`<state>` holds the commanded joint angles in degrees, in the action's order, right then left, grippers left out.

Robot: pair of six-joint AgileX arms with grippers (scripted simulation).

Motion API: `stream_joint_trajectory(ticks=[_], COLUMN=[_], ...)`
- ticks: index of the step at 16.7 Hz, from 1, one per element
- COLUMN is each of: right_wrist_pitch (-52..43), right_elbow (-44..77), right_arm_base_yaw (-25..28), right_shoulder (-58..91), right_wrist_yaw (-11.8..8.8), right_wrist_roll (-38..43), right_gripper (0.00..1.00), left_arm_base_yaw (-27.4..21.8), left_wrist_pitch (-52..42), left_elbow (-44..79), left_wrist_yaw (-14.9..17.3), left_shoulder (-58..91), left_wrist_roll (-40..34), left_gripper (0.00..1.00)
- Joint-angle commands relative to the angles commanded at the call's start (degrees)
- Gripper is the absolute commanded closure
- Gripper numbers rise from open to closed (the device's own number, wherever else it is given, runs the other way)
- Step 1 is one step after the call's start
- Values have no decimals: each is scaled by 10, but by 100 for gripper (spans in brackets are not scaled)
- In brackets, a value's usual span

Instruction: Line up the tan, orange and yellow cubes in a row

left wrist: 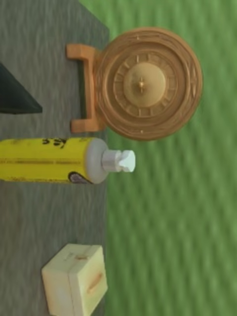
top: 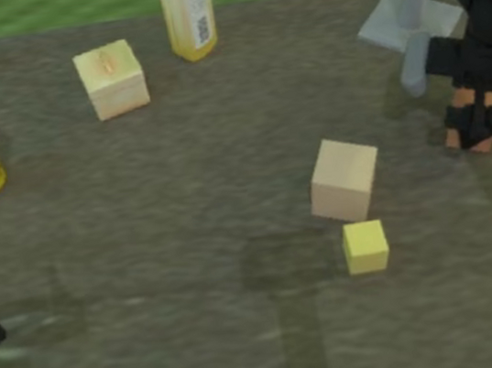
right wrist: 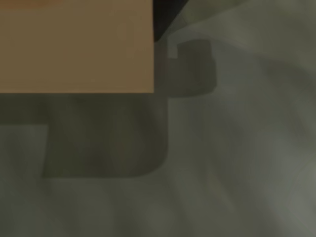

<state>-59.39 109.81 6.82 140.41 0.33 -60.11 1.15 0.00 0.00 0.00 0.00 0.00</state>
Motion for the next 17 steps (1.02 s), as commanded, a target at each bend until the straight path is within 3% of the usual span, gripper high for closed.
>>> stream_joint_trajectory(ticks=[2, 12, 17], right_wrist_pitch=[0, -22, -124], right_elbow=[0, 7, 84], right_arm_base_yaw=[0, -1, 2], right_shoulder=[0, -17, -36], right_wrist_yaw=[0, -3, -3], right_wrist_roll=[0, 6, 5], right_gripper=[100, 100, 100], left_arm_base_yaw=[0, 0, 0], left_wrist_pitch=[0, 0, 0], left_elbow=[0, 0, 0], left_wrist_yaw=[0, 0, 0], left_shoulder=[0, 0, 0], left_wrist_roll=[0, 0, 0], left_gripper=[0, 0, 0])
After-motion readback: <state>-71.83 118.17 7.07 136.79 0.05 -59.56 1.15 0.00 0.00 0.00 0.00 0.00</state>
